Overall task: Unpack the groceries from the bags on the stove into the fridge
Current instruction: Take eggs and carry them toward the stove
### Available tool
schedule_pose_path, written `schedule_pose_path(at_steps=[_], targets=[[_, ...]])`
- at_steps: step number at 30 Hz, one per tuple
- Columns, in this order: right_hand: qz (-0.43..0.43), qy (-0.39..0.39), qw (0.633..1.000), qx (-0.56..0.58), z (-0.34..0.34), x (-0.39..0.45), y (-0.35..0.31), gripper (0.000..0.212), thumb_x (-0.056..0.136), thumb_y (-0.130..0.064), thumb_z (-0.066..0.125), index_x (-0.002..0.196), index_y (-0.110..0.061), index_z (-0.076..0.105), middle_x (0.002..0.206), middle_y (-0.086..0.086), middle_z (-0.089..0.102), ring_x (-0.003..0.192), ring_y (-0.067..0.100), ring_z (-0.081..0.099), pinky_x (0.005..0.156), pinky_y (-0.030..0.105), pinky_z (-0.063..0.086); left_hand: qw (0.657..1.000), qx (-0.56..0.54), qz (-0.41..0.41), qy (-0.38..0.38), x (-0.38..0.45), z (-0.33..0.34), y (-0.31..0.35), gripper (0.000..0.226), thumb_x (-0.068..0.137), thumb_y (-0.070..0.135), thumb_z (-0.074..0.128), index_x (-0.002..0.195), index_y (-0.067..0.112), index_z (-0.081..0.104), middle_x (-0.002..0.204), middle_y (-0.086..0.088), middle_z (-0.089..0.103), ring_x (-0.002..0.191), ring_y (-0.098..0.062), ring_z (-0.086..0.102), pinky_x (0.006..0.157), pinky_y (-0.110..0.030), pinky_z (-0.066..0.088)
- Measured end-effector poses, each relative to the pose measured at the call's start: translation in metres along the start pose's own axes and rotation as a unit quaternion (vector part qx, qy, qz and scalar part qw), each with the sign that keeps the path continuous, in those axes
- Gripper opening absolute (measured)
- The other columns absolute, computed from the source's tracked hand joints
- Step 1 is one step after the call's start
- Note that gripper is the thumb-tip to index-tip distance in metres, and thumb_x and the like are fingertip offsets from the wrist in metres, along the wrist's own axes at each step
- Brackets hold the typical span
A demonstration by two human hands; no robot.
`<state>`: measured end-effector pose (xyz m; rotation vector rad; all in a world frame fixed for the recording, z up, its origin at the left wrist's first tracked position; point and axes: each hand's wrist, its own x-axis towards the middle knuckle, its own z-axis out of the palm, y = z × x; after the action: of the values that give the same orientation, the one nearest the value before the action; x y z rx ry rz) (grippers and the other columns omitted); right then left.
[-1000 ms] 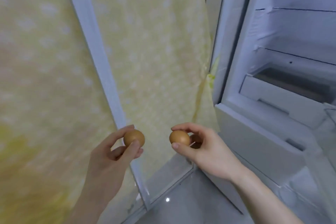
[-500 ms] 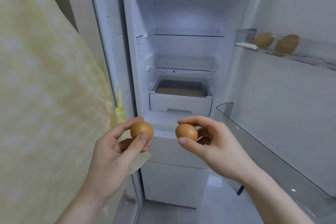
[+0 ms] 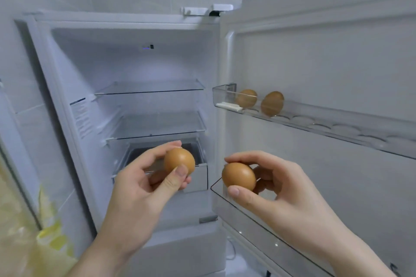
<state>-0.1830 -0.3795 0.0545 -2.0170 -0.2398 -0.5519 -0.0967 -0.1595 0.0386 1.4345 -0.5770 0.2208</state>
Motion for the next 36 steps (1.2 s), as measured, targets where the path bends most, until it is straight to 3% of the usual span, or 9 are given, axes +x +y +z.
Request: schedule_pose_path(at_steps=[6, 13, 18, 21, 23, 26, 30, 34, 36], targets=[[-0.053, 0.062, 0.995, -0.059, -0.033, 0.016, -0.024, 0.033, 0.083, -0.027, 0.085, 0.112, -0.037, 0.073, 0.107, -0.011, 0.075, 0.089, 0.018, 0.071, 0.074, 0.025, 0.058, 0.994, -0.026, 0.065, -0.082, 0.061, 0.028, 0.011, 0.048, 0.074, 0.041, 0.083, 0.118, 0.025, 0.071, 0.105, 0.0, 0.078, 0.084, -0.031, 0.077, 0.077, -0.026, 0.061], [-0.069, 0.139, 0.968, -0.196, -0.061, 0.033, -0.062, 0.033, 0.085, -0.024, 0.082, 0.114, -0.035, 0.072, 0.113, -0.012, 0.074, 0.094, 0.02, 0.072, 0.076, 0.032, 0.059, 0.968, -0.036, 0.161, -0.191, 0.137, 0.059, 0.037, 0.042, 0.076, 0.037, 0.081, 0.114, 0.023, 0.069, 0.127, 0.012, 0.07, 0.083, -0.024, 0.077, 0.083, -0.033, 0.063], [-0.044, 0.196, 0.937, -0.287, -0.089, 0.049, -0.089, 0.032, 0.083, -0.028, 0.079, 0.112, -0.039, 0.072, 0.109, -0.011, 0.074, 0.088, 0.019, 0.071, 0.079, 0.038, 0.059, 0.944, -0.02, 0.19, -0.268, 0.181, 0.076, 0.059, 0.042, 0.077, 0.038, 0.083, 0.116, 0.027, 0.071, 0.104, 0.002, 0.079, 0.081, -0.022, 0.079, 0.088, -0.046, 0.062], [0.006, 0.218, 0.913, -0.345, -0.109, 0.057, -0.094, 0.028, 0.08, -0.038, 0.077, 0.107, -0.043, 0.072, 0.107, -0.018, 0.073, 0.092, 0.01, 0.07, 0.082, 0.032, 0.058, 0.927, 0.008, 0.191, -0.323, 0.201, 0.095, 0.066, 0.041, 0.074, 0.046, 0.084, 0.111, 0.036, 0.072, 0.092, -0.005, 0.08, 0.082, -0.023, 0.079, 0.087, -0.054, 0.061], [0.046, 0.22, 0.896, -0.382, -0.121, 0.059, -0.093, 0.027, 0.079, -0.045, 0.077, 0.106, -0.047, 0.072, 0.105, -0.019, 0.073, 0.092, 0.009, 0.069, 0.084, 0.033, 0.059, 0.909, 0.048, 0.196, -0.364, 0.21, 0.111, 0.069, 0.035, 0.075, 0.048, 0.086, 0.107, 0.04, 0.072, 0.087, -0.003, 0.079, 0.081, -0.021, 0.078, 0.085, -0.055, 0.062], [0.096, 0.204, 0.879, -0.421, -0.136, 0.06, -0.087, 0.028, 0.078, -0.05, 0.074, 0.106, -0.048, 0.072, 0.104, -0.02, 0.073, 0.095, 0.008, 0.068, 0.085, 0.035, 0.058, 0.875, 0.118, 0.205, -0.423, 0.218, 0.135, 0.073, 0.026, 0.082, 0.046, 0.081, 0.105, 0.038, 0.07, 0.078, 0.003, 0.079, 0.076, -0.009, 0.077, 0.084, -0.041, 0.062], [0.143, 0.177, 0.872, -0.433, -0.149, 0.061, -0.08, 0.025, 0.079, -0.046, 0.075, 0.105, -0.047, 0.073, 0.098, -0.025, 0.073, 0.094, -0.002, 0.067, 0.081, 0.024, 0.052, 0.828, 0.201, 0.192, -0.487, 0.221, 0.163, 0.078, 0.032, 0.083, 0.053, 0.078, 0.108, 0.035, 0.07, 0.072, 0.005, 0.077, 0.067, -0.005, 0.074, 0.069, -0.025, 0.055], [0.167, 0.165, 0.871, -0.431, -0.159, 0.062, -0.071, 0.021, 0.082, -0.04, 0.079, 0.102, -0.044, 0.074, 0.092, -0.029, 0.073, 0.086, -0.008, 0.066, 0.073, 0.01, 0.043, 0.769, 0.307, 0.157, -0.538, 0.226, 0.184, 0.078, 0.046, 0.071, 0.074, 0.071, 0.104, 0.043, 0.069, 0.07, -0.004, 0.076, 0.067, -0.025, 0.076, 0.064, -0.05, 0.064], [0.171, 0.163, 0.875, -0.422, -0.161, 0.061, -0.068, 0.018, 0.083, -0.036, 0.08, 0.1, -0.042, 0.074, 0.089, -0.031, 0.073, 0.081, -0.011, 0.066, 0.067, 0.007, 0.045, 0.748, 0.336, 0.171, -0.546, 0.227, 0.193, 0.078, 0.046, 0.072, 0.075, 0.07, 0.102, 0.041, 0.071, 0.062, 0.004, 0.073, 0.065, -0.022, 0.075, 0.06, -0.039, 0.063]])
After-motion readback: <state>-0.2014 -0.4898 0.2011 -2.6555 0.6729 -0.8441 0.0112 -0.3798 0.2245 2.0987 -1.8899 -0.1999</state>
